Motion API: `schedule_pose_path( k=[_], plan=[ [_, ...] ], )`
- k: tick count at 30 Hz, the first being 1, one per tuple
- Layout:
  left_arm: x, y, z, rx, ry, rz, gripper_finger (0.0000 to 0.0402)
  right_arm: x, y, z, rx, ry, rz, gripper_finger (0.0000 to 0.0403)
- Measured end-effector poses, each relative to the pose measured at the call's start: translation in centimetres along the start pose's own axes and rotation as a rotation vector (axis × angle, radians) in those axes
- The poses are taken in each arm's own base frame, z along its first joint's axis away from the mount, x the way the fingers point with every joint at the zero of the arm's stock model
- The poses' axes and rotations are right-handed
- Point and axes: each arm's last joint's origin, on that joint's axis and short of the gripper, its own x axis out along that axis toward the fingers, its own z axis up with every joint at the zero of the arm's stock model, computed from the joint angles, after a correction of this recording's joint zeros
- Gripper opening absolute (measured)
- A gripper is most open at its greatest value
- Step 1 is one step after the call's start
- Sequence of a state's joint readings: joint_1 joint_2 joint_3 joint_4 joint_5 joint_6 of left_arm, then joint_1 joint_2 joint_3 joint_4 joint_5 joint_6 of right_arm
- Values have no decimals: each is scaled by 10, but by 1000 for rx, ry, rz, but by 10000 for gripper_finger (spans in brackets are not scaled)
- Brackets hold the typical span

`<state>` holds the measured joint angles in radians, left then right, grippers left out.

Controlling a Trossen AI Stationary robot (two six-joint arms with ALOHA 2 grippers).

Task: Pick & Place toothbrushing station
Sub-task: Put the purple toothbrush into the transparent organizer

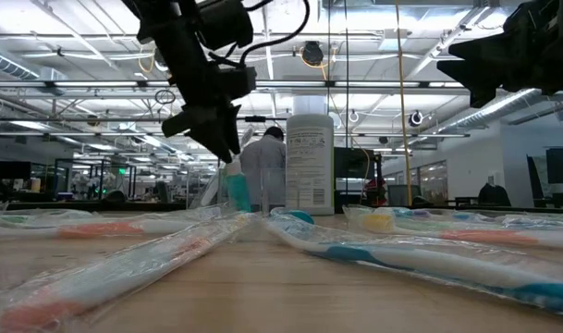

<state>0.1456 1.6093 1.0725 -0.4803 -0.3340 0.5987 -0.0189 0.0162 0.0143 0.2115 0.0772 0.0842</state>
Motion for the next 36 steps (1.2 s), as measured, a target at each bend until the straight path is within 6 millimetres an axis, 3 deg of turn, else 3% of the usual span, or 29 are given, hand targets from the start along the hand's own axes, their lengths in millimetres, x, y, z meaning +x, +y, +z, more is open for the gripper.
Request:
schedule_pose_path(
  k=[15, 28, 36],
  plan=[
    [9, 30, -13, -145, -31, 57, 170, 0, 0, 0, 9, 1, 0, 169],
    [8, 23, -7, -122, -94, -22, 170, 0, 0, 0, 9, 0, 0, 169],
    [1, 4, 4, -219, -88, -41, 170, 0, 0, -1, 9, 6, -1, 169]
  ],
)
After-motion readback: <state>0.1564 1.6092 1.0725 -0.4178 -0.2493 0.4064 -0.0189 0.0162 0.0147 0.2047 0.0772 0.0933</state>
